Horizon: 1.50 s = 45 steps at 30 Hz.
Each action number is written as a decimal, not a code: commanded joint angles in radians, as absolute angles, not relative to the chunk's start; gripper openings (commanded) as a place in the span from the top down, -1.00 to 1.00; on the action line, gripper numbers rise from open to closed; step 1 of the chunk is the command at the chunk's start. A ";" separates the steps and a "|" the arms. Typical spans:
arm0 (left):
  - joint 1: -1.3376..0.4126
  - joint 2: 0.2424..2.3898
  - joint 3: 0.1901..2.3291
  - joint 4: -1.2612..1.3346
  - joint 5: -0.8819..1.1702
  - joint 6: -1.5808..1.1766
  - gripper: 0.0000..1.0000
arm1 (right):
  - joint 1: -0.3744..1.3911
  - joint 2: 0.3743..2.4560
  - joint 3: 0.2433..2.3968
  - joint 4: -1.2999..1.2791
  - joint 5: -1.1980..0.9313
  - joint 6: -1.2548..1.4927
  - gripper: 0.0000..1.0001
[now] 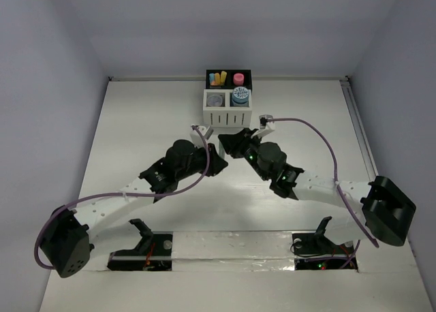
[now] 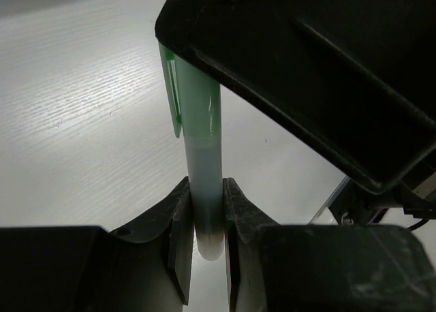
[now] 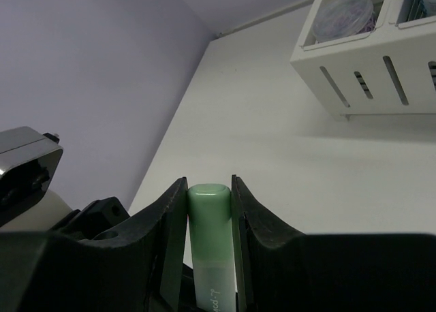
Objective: Sort the stationery into containers
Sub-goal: Close the pen cap on the pen, then place the pen in the storage box.
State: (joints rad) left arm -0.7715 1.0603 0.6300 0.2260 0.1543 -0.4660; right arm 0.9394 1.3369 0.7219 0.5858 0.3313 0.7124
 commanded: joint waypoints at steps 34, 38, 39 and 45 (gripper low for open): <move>-0.746 0.416 0.735 -0.184 -0.098 -0.396 -0.98 | 0.624 1.781 1.546 0.471 0.290 0.351 1.00; -0.746 0.371 0.720 -0.222 -0.227 -0.344 -0.98 | 0.597 1.969 1.696 0.554 0.296 0.305 1.00; -0.746 0.367 0.710 -0.219 -0.236 -0.342 -0.98 | 0.585 2.005 1.735 0.569 0.305 0.278 1.00; -0.746 0.388 0.701 -0.238 -0.285 -0.325 -0.98 | 0.554 2.270 2.044 0.626 0.328 0.166 1.00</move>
